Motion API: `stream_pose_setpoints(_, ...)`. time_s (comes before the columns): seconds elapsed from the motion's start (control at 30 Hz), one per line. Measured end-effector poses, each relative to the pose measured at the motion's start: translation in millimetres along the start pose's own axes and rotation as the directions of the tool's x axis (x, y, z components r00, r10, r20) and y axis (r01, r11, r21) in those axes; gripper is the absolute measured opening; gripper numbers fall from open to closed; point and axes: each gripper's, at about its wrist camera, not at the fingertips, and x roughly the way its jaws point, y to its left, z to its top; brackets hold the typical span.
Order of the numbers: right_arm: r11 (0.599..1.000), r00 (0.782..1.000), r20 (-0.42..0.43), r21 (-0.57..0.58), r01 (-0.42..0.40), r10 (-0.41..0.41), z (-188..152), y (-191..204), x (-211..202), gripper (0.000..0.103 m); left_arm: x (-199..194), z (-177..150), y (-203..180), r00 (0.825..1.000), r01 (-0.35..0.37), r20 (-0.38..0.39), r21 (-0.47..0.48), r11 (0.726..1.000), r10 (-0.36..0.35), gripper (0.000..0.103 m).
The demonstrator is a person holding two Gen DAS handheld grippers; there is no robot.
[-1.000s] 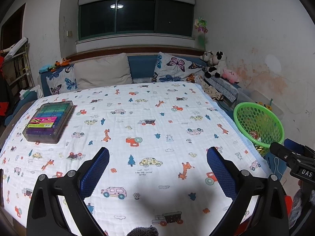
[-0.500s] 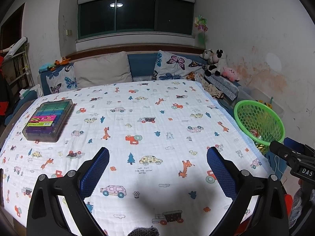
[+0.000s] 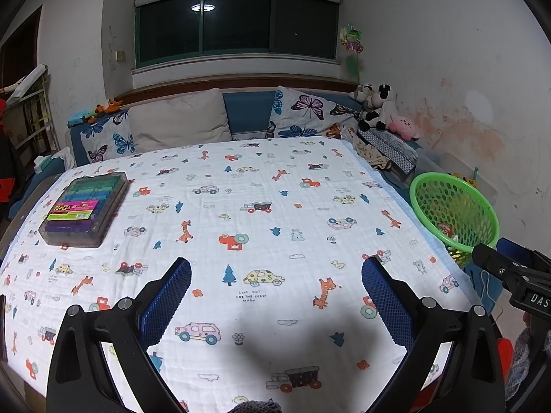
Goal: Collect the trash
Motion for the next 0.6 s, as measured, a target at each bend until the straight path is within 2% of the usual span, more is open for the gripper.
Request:
stream_pose_setpoints(0.13,1.0,1.0,0.0,0.003,-0.002,0.002,-0.2,-0.1,0.0,0.094,1.8,1.2,0.5,1.0,0.017,-0.007,-0.011,1.0,-0.017,0.096)
stream_pose_setpoints(0.6,1.0,1.0,0.0,-0.003,-0.012,0.012,-0.1,0.7,-0.8,0.094,4.4,1.6,-1.4,1.0,-0.012,-0.006,-0.003,1.0,0.012,0.096)
